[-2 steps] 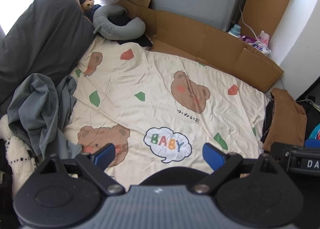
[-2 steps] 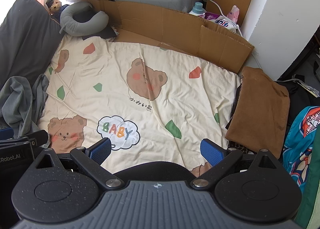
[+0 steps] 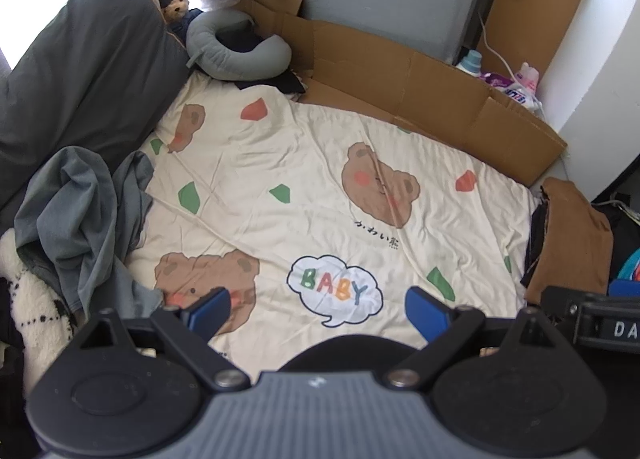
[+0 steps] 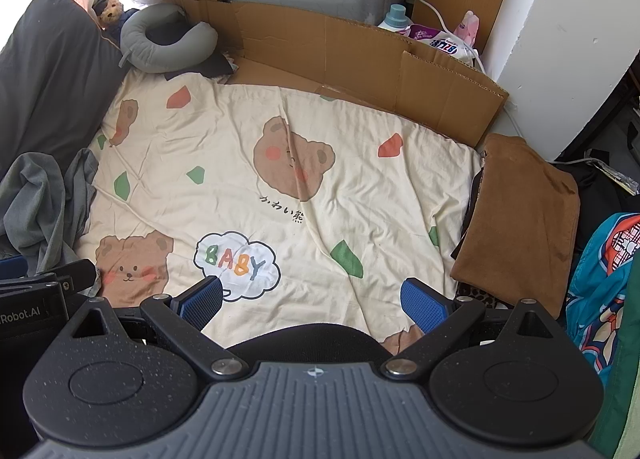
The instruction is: Fold clothes
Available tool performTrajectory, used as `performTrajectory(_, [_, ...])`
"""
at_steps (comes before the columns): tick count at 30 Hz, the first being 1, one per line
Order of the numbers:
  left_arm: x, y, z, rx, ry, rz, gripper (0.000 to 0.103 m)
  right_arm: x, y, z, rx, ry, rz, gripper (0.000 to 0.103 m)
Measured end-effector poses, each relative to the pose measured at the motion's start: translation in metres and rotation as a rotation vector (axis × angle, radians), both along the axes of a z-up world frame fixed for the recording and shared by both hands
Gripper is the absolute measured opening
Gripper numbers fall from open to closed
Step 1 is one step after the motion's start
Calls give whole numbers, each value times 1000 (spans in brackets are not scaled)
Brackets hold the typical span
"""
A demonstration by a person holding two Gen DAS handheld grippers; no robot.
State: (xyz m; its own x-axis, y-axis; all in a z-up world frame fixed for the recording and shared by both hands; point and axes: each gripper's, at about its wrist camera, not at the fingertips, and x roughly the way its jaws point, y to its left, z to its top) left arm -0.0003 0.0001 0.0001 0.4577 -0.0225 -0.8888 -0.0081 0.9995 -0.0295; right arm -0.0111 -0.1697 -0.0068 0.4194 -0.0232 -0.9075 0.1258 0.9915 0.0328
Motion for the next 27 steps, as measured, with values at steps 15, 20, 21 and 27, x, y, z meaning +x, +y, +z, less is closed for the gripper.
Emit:
performTrajectory(15, [1, -1, 1, 8, 1, 3, 95, 1, 1, 0, 2, 3, -6, 99])
performTrajectory(20, [1, -2, 2, 13, -1, 1, 95, 0, 2, 0, 4, 1, -1, 99])
performTrajectory(21, [1, -2, 2, 12, 1, 1, 95, -1, 1, 0, 4, 1, 0, 99])
performTrajectory(27, [1, -4, 1, 18, 2, -1, 95, 0, 2, -1, 3, 5, 2, 99])
